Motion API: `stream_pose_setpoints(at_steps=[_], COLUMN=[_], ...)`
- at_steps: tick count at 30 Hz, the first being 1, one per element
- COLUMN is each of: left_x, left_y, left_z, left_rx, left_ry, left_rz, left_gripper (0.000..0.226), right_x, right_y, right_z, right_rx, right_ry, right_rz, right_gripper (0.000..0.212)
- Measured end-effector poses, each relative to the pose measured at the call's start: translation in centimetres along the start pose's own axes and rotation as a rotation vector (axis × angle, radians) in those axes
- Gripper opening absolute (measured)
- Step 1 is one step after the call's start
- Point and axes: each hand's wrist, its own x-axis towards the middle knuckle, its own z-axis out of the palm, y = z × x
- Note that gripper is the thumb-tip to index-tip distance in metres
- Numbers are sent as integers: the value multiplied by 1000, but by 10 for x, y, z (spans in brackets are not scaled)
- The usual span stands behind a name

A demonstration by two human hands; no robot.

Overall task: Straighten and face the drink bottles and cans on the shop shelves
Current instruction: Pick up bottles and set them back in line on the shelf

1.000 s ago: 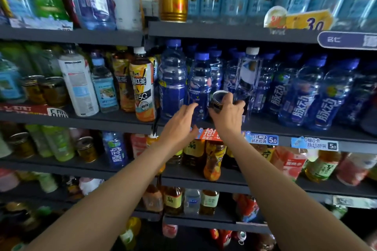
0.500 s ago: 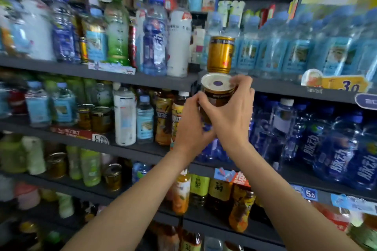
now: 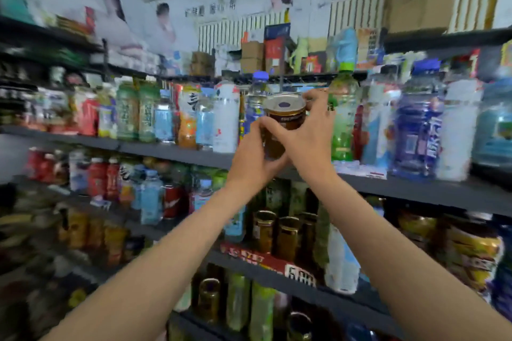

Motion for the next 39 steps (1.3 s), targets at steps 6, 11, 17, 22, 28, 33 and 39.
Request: stream_pose_setpoints(at_steps=[6,11,17,22,28,33,39], left_x=[66,95,120,120,116,115,109], left_y=[-38,-71,-73,-81,-86,-88,-93], left_z=[-30,-34,6,1,-8,-6,0], left_rx=[18,114,236,365,348,382,433], left_ry=[-152,39,-65,-62,-68,-56,-20], left_rz=[31,-131,-214,-152,-108,-85,-89], left_gripper=[45,51,89,80,78,76,77], right_x=[65,117,150,158,158,168,178], right_y=[14,-5,2,4,19,31,56], right_z=[33,45,75,77,88,93,108], right_rx=[-237,-383,-633,-751,-861,-837,-699], right_ry=[-73,-32,-113,-139,-249,-250,-285], right_rz=[154,39,60,18,81,202,348], right_gripper=[67,59,66,61,65,65,28])
